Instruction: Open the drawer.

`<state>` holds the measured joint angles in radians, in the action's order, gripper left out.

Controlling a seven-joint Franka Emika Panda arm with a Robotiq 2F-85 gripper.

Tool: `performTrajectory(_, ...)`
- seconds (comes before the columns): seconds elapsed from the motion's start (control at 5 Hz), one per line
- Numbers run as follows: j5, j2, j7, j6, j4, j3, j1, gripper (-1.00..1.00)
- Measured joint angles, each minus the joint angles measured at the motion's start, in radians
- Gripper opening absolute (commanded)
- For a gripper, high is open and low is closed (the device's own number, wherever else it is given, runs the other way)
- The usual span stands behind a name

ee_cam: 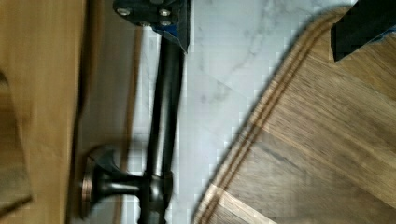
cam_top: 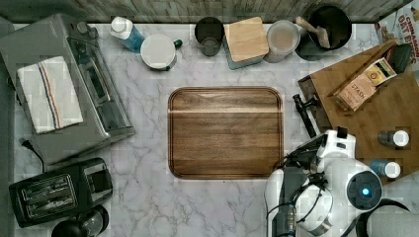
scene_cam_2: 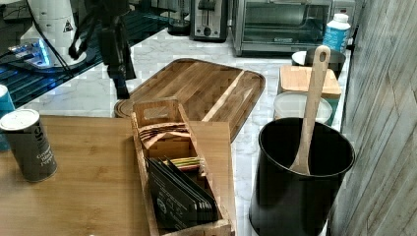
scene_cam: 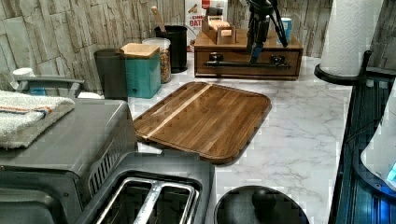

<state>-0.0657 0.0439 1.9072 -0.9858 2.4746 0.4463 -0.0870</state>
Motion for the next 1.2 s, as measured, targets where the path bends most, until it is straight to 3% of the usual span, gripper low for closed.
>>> performTrajectory(0.4,-0.098,-0.023,0.079,0.000,-0.055,0.028,-0.018,1.00)
performTrajectory(1.2,-0.151,-0.086,0.087,-0.079,-0.061,0.022,0.008,1.00)
